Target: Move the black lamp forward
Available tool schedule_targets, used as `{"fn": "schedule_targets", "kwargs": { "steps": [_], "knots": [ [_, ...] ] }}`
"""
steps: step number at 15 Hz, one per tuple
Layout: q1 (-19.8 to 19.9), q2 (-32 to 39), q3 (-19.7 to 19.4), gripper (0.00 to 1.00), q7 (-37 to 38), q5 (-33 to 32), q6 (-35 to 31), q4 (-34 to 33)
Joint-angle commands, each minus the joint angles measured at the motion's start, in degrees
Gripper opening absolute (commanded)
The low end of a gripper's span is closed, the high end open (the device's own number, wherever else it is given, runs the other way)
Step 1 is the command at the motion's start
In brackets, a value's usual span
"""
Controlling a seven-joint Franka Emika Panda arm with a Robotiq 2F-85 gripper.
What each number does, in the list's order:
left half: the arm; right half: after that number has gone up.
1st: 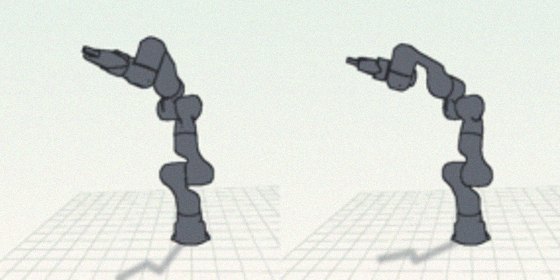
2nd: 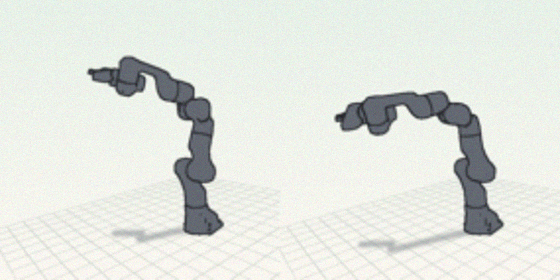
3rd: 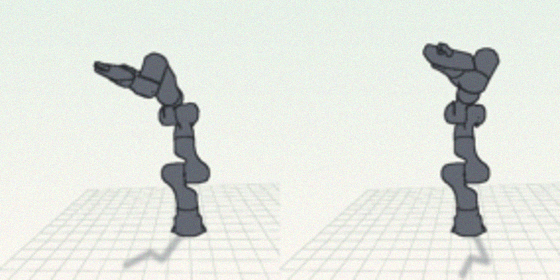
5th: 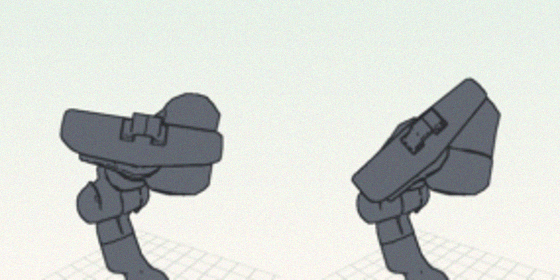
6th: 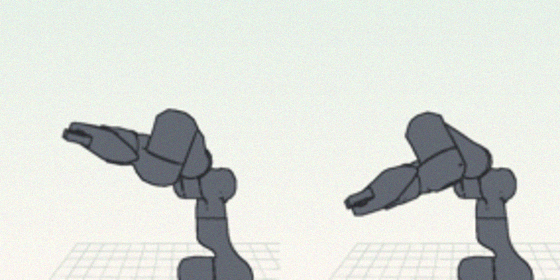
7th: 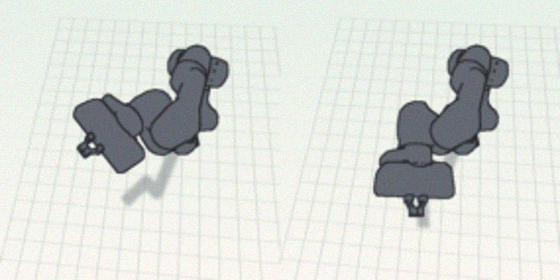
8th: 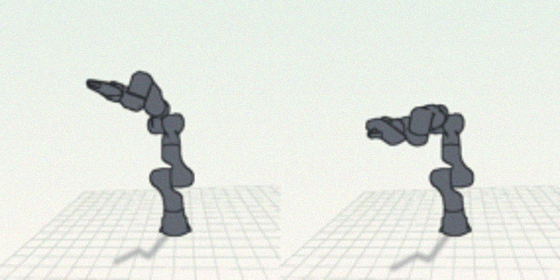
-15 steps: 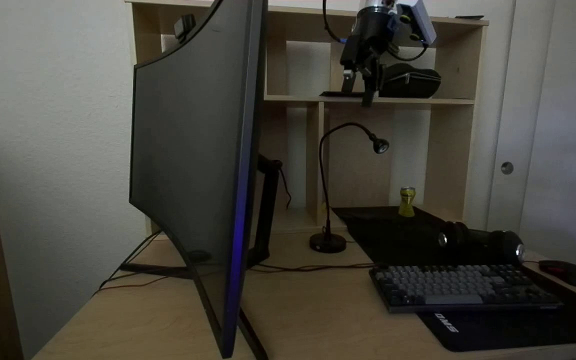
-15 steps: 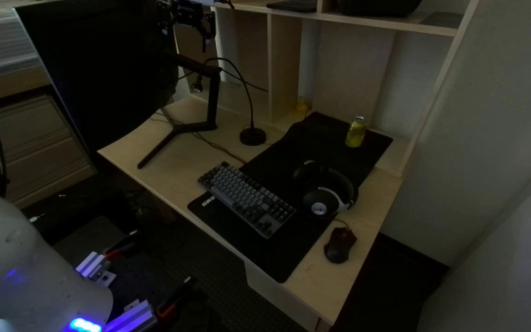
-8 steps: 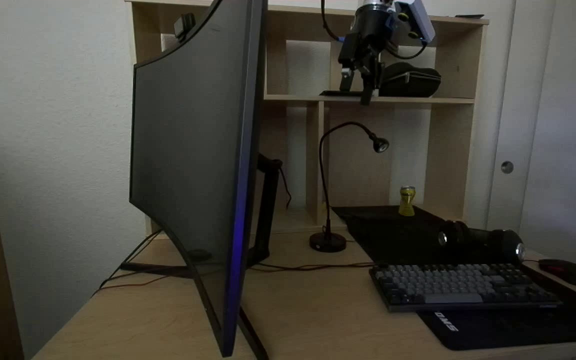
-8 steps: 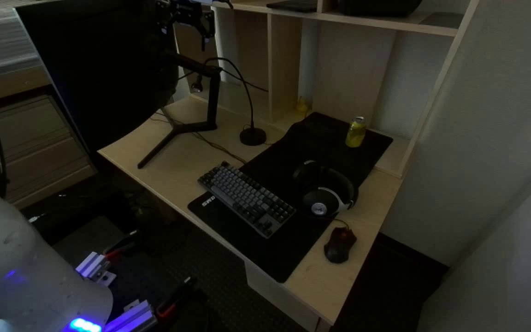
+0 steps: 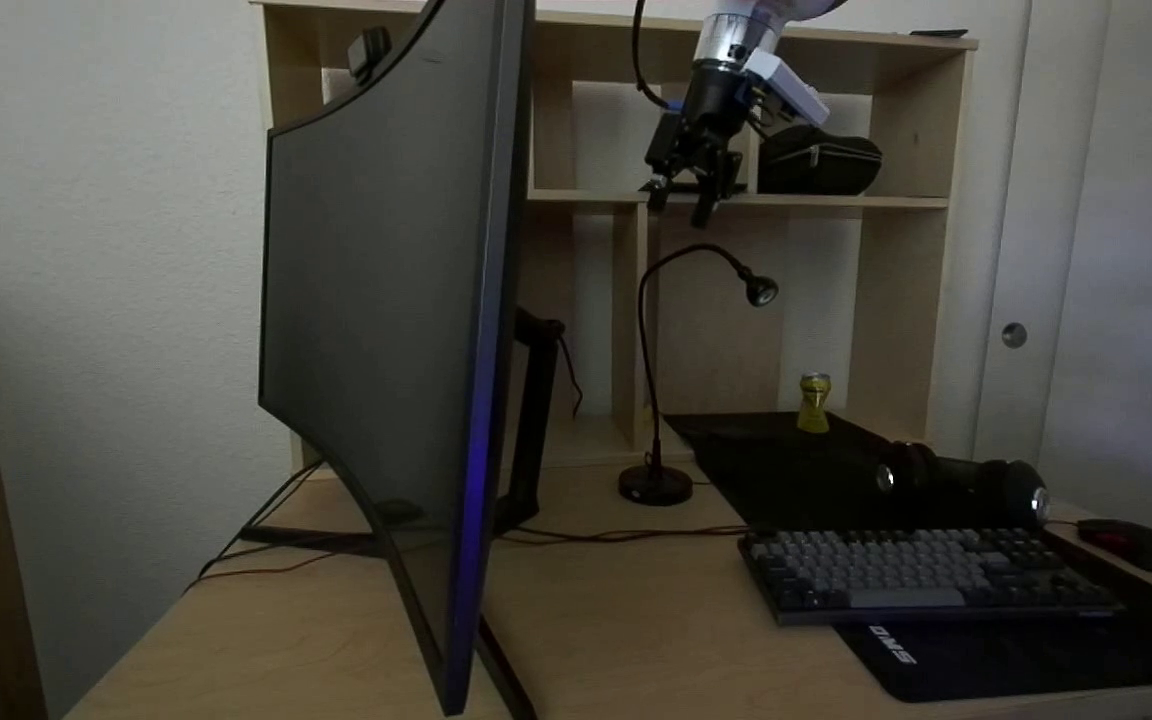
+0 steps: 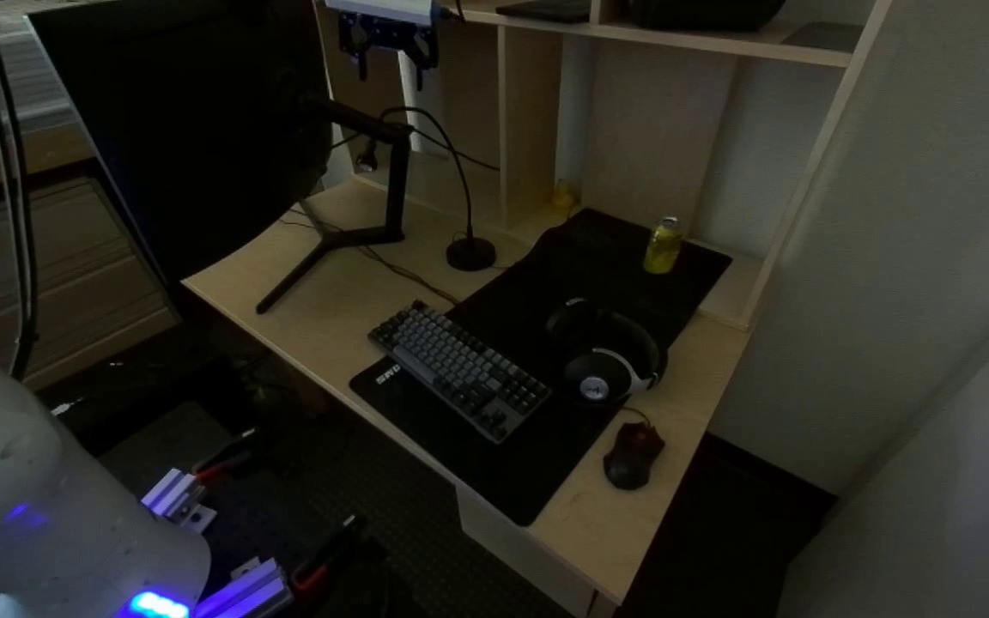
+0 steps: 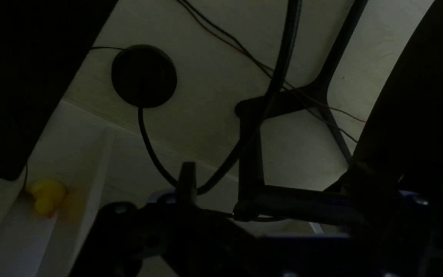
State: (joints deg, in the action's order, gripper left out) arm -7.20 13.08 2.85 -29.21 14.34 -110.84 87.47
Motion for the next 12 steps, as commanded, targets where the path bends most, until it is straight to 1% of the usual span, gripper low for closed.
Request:
{"fn": "schedule_targets", "kwargs": {
  "steps": [1, 3, 4, 7, 9, 12],
  "knots": [
    [1.8, 0.9, 2.1, 1.00, 0.4, -0.6, 0.1, -1.3],
    [2.0, 1.6, 2.3, 1.00, 0.4, -0.6, 0.2, -2.4],
    [1.2, 2.6, 1.9, 1.00, 2.4, -3.0, -1.4, -2.7],
    [0.0, 6.6, 2.7, 1.00, 7.3, -5.8, -5.1, -5.5],
    [-1.2, 9.9, 2.9, 1.00, 11.9, -9.4, -6.3, -8.2],
    [-3.1, 15.3, 2.2, 1.00, 20.0, -15.4, -5.3, -13.0]
  ]
}}
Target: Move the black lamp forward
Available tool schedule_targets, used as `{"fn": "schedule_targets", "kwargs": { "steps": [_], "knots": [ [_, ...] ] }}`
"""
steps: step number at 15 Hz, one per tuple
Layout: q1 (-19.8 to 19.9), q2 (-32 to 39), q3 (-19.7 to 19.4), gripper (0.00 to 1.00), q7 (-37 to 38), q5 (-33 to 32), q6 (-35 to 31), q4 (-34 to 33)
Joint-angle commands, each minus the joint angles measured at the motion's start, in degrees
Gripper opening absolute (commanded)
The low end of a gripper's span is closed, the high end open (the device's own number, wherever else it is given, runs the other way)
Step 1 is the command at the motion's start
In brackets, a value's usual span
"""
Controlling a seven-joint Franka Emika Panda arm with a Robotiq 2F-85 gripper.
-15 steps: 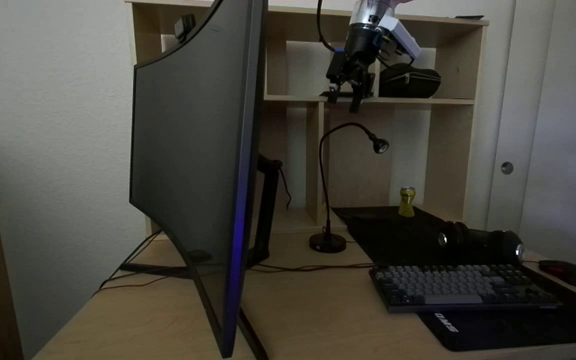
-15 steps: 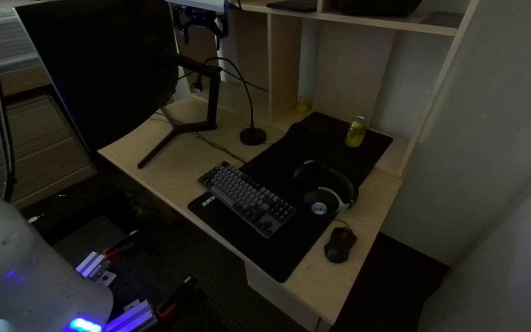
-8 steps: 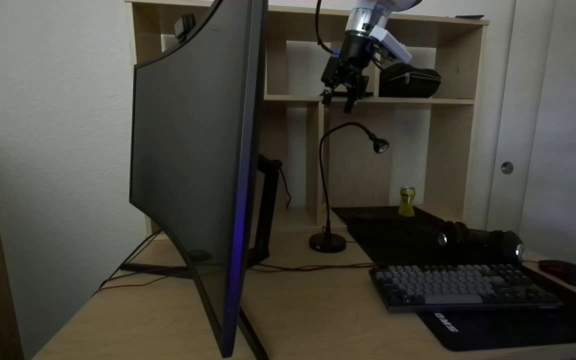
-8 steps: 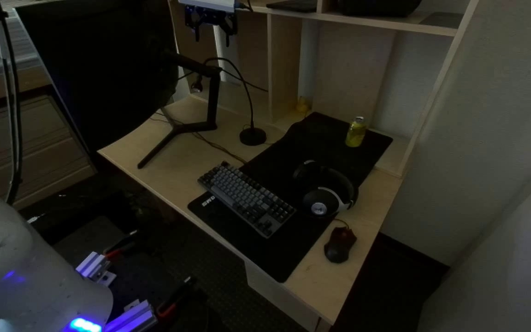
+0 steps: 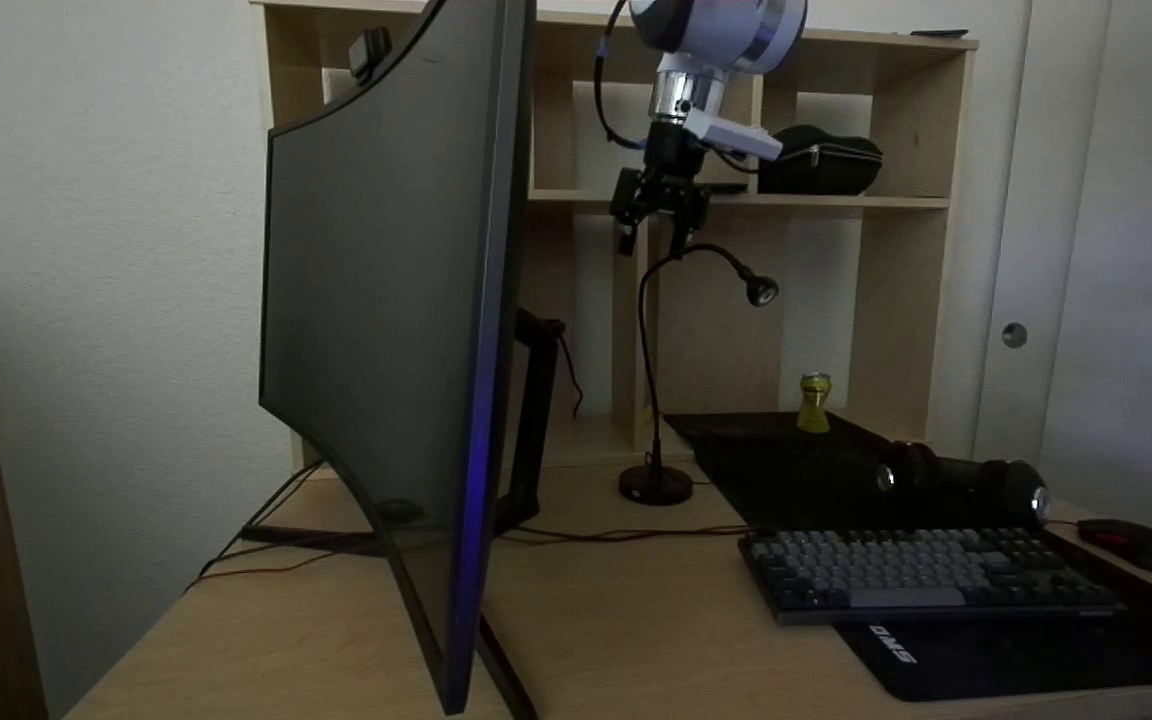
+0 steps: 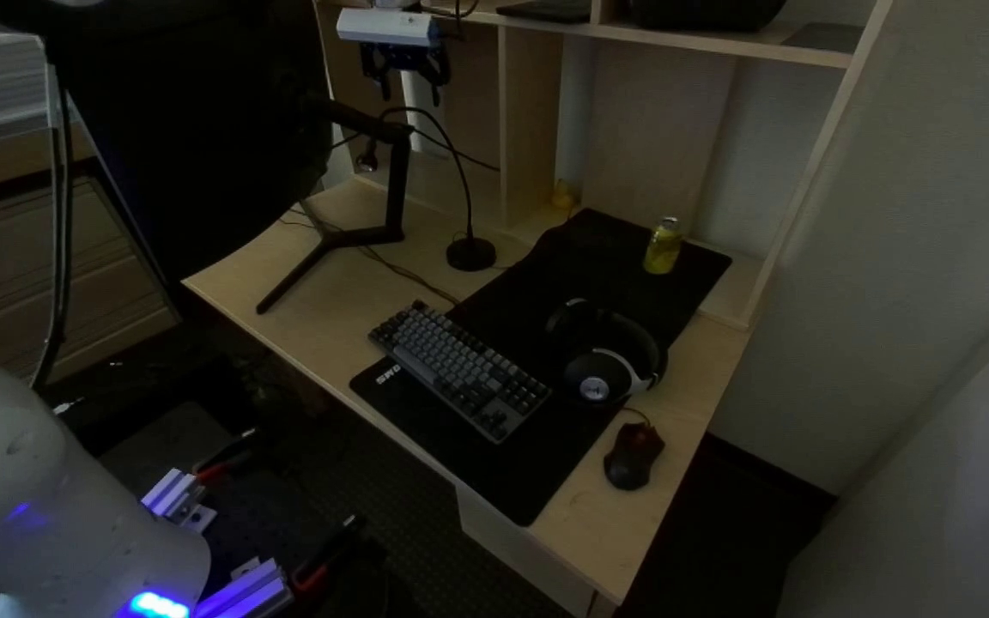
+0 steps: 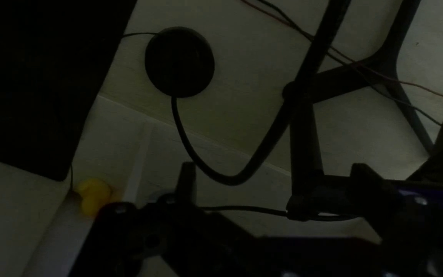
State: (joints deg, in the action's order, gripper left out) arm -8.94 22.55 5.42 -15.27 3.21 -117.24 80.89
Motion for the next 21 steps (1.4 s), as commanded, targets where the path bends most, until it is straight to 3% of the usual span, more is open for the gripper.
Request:
{"fn": "schedule_targets", "kwargs": {
  "steps": [1, 2, 3, 6, 7, 8, 18, 19, 21],
  "knots": [
    [-1.8, 7.5, -0.8, 1.00, 8.6, -5.8, 2.0, -7.9],
    [-2.1, 8.8, -0.9, 1.00, 9.9, -6.7, 2.4, -9.1],
    [-0.9, 5.3, 0.5, 1.00, 7.6, -5.2, 0.6, -4.5],
    [-1.1, 6.6, 0.5, 1.00, 8.1, -5.5, 0.4, -5.3],
    [-0.8, 6.5, 0.6, 0.75, 7.8, -5.1, 0.8, -5.3],
    [-0.8, 6.4, 0.5, 0.74, 7.9, -5.2, 0.9, -5.1],
    [-0.6, 5.7, 0.3, 0.05, 8.2, -5.5, 2.2, -4.0],
    [-0.4, 5.7, 0.7, 0.00, 7.6, -4.7, 3.6, -4.2],
    [-0.4, 5.6, 0.9, 0.00, 7.1, -4.6, 7.3, -4.5]
  ]
}}
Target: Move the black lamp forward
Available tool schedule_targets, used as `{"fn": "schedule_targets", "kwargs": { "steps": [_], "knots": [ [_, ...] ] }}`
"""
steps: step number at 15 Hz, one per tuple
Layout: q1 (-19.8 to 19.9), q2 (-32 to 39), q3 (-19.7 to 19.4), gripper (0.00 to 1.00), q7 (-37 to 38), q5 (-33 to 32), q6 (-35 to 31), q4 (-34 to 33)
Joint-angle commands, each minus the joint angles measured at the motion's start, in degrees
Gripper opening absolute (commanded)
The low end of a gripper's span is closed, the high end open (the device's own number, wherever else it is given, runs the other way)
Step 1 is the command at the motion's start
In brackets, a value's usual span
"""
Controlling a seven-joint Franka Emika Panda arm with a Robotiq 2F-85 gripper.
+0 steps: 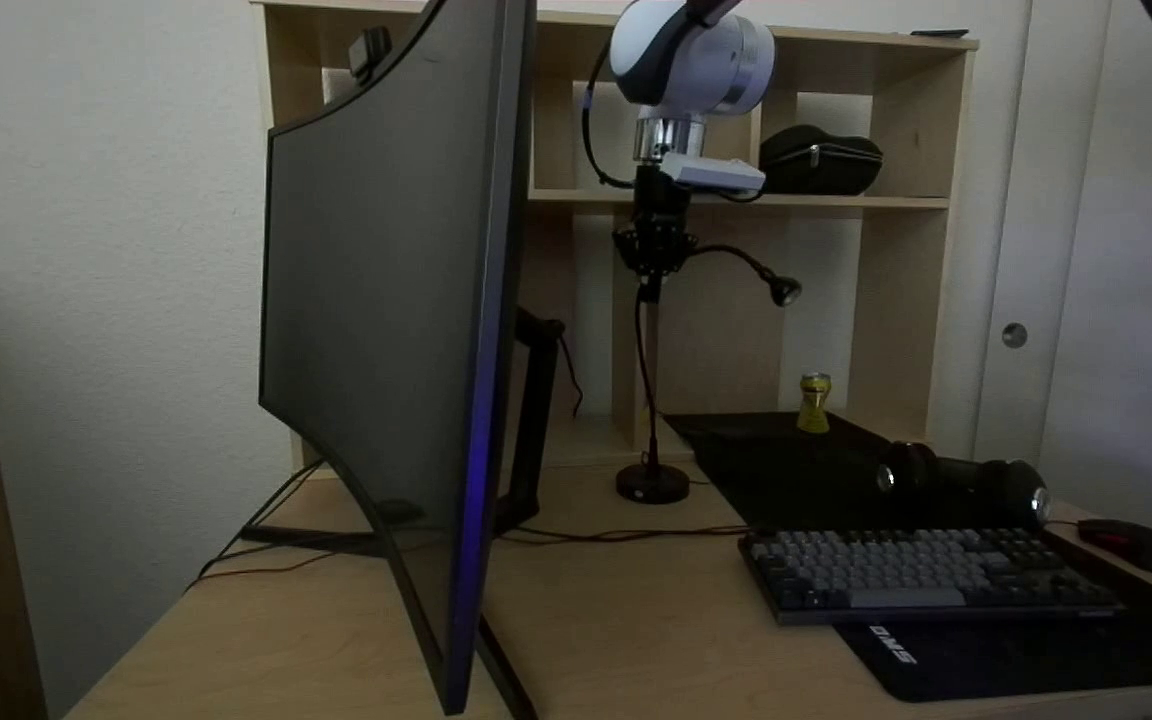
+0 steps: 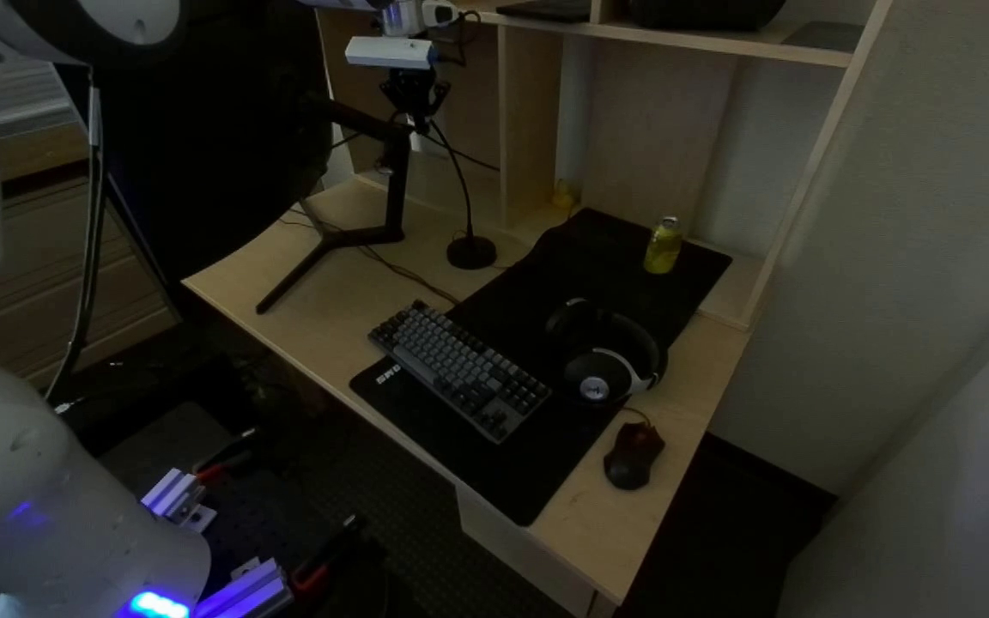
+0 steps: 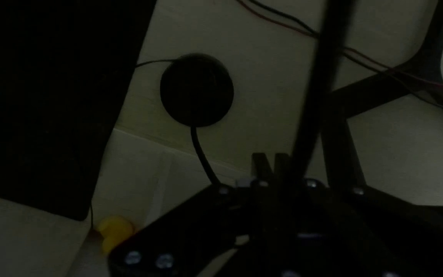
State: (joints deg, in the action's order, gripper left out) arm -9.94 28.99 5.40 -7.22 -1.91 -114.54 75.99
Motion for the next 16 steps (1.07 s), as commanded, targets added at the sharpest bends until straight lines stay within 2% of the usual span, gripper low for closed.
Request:
{"fn": "schedule_targets", "kwargs": {
  "steps": [1, 7, 11, 16],
  "knots": [
    [0.6, -1.2, 1.0, 0.02, -1.3, 0.5, 7.1, 0.4],
    [0.8, -4.8, 1.1, 0.02, -1.6, 0.5, 21.4, 1.2],
    [2.0, -5.5, 0.9, 0.02, -1.3, 1.9, 21.8, -0.2],
    [2.7, -6.3, 1.5, 0.02, -1.9, 5.1, 18.2, 3.9]
  ]
}}
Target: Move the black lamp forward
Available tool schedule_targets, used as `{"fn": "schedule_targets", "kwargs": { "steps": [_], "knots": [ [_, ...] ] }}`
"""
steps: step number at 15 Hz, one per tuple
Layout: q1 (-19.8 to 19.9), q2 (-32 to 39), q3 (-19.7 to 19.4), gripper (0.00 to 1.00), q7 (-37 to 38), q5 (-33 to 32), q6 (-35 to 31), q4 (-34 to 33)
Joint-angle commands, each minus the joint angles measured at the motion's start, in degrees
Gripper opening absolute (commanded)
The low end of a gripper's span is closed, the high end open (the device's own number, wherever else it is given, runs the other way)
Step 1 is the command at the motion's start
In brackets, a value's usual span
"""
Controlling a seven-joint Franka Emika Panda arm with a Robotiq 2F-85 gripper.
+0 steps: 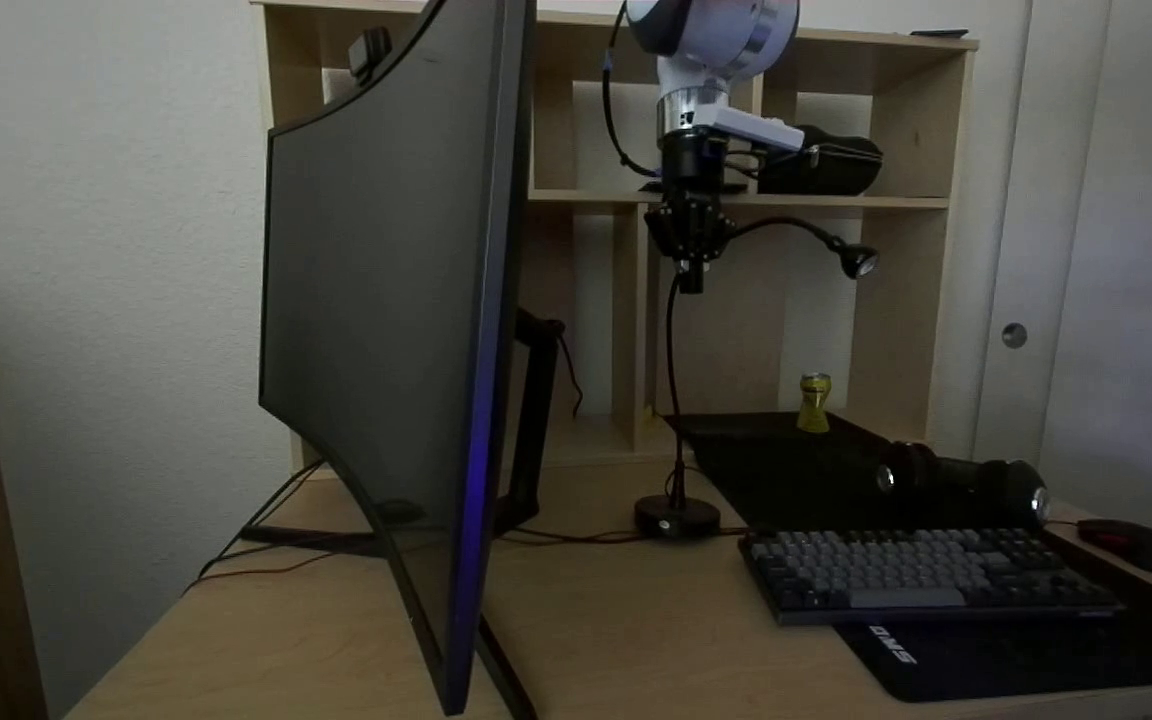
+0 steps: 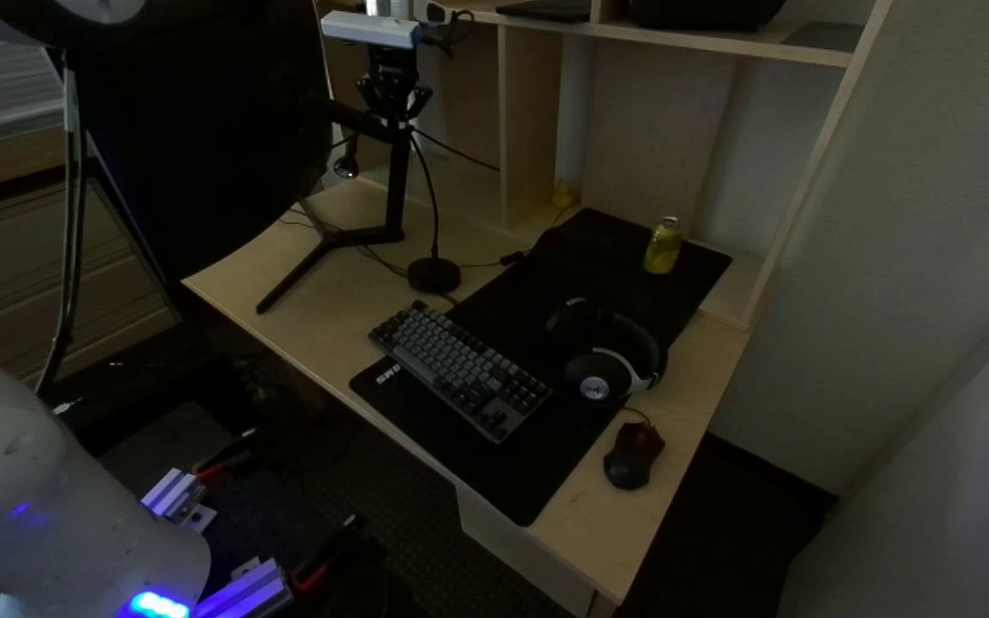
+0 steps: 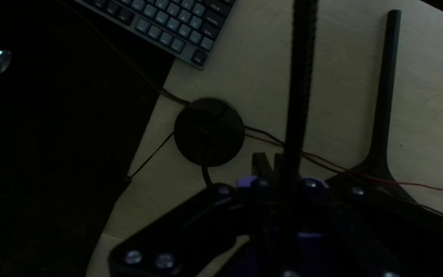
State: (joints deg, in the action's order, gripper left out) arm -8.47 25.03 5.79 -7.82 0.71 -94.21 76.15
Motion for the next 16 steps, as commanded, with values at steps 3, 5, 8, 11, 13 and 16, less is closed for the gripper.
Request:
{"fn": "schedule_targets", "kwargs": {
  "steps": [3, 5, 8, 11, 13, 16],
  "knots": [
    [0.9, -4.7, 1.3, 0.02, -1.7, 4.2, -5.9, 6.2],
    [0.6, -6.1, 1.4, 0.02, -1.9, 3.9, -9.1, 8.0],
    [1.4, -8.1, 1.6, 0.02, -2.8, 4.7, -11.5, 9.8],
    [2.5, -12.2, 1.4, 0.02, -5.2, 6.4, -9.9, 13.2],
    [3.2, -15.3, 1.1, 0.02, -6.5, 7.0, -10.1, 16.2],
    [3.9, -20.6, 1.1, 0.02, -9.8, 8.4, -9.9, 21.8]
  ]
}}
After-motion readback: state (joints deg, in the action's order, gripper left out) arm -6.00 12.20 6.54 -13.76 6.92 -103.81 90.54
